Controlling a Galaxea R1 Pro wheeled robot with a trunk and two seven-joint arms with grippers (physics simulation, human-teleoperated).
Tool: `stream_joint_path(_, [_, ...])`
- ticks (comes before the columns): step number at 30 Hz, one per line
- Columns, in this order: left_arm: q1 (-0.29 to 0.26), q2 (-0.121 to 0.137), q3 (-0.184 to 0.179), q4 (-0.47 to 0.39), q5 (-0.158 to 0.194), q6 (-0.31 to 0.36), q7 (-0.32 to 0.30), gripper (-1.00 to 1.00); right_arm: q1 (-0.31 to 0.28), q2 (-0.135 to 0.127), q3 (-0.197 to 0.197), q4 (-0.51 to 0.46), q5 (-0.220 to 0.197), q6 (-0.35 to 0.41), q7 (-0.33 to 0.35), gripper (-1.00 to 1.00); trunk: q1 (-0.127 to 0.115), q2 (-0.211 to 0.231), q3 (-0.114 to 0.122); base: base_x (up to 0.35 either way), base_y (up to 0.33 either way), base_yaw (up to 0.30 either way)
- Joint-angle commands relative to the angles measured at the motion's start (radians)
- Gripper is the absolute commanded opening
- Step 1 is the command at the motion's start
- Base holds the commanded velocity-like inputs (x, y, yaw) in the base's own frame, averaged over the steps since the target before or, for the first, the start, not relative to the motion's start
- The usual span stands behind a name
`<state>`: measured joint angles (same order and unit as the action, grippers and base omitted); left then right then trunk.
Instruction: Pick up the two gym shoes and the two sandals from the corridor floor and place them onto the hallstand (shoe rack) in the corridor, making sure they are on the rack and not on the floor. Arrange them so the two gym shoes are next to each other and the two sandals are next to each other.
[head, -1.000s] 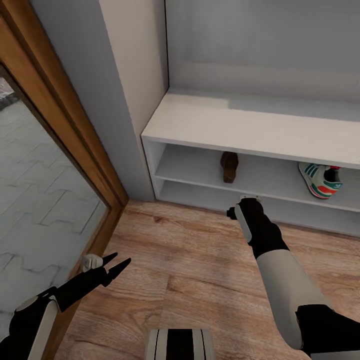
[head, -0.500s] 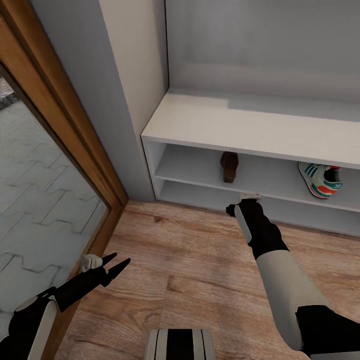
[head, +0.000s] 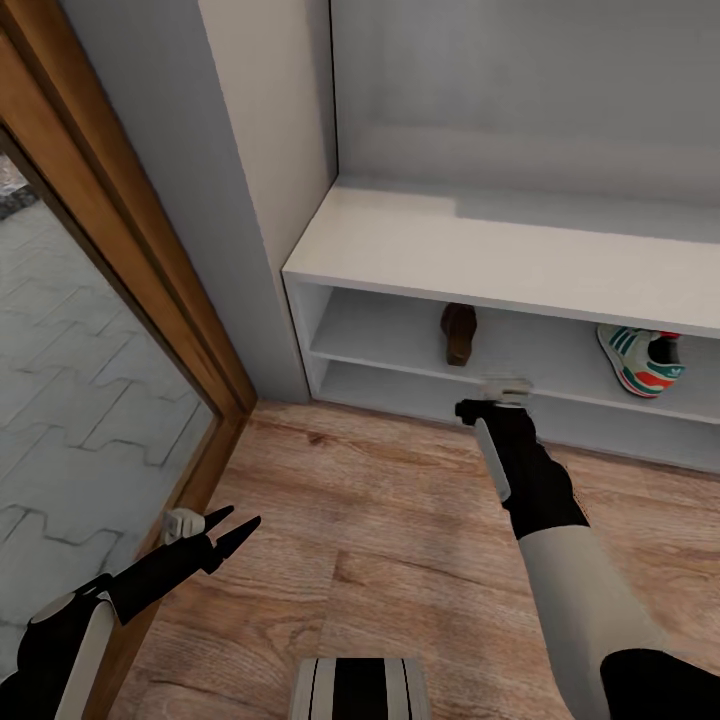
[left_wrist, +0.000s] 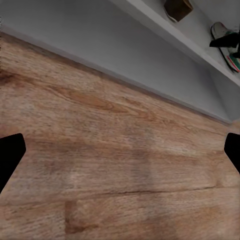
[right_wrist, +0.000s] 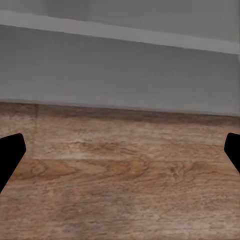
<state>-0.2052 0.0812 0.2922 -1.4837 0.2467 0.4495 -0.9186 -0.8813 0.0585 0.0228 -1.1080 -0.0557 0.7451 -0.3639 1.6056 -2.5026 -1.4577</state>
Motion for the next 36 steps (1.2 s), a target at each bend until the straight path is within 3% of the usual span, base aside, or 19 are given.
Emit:
stream_joint_path(1, [0.000, 0.000, 0.001, 0.000, 0.006, 0.009, -0.002, 1.00, 0.012, 0.000, 0.002, -0.007, -0.006, -0.009, -0.007, 1.00, 0.000, 0.000, -0.001, 0.000, 0.000, 0.000])
stream_joint_path(7, [-0.001, 0.000, 0.002, 0.002, 0.006, 0.009, -0.002, 1.00, 0.129, 0.000, 0.003, -0.028, -0.006, -0.120, -0.007, 1.00, 0.000, 0.000, -0.001, 0.000, 0.000, 0.000])
stream_joint_path(17, [0.000, 0.000, 0.000, 0.002, 0.006, 0.009, -0.002, 1.00, 0.351, -0.001, 0.005, -0.083, -0.005, -0.368, -0.007, 1.00, 0.000, 0.000, -0.001, 0.000, 0.000, 0.000])
stream_joint_path(23, [0.000, 0.000, -0.001, 0.002, 0.006, 0.009, -0.002, 1.00, 0.455, -0.003, 0.005, -0.181, -0.004, -0.403, -0.007, 1.00, 0.000, 0.000, -0.001, 0.000, 0.000, 0.000])
stream_joint_path(30, [-0.001, 0.000, -0.002, 0.002, 0.006, 0.009, -0.003, 1.00, 0.642, -0.003, 0.006, -0.374, 0.001, -0.455, -0.007, 1.00, 0.000, 0.000, -0.001, 0.000, 0.000, 0.000])
stream_joint_path(36, [-0.001, 0.000, -0.001, 0.002, 0.006, 0.009, -0.003, 1.00, 0.700, -0.004, 0.010, -0.402, 0.004, -0.499, -0.007, 1.00, 0.000, 0.000, -0.001, 0.000, 0.000, 0.000])
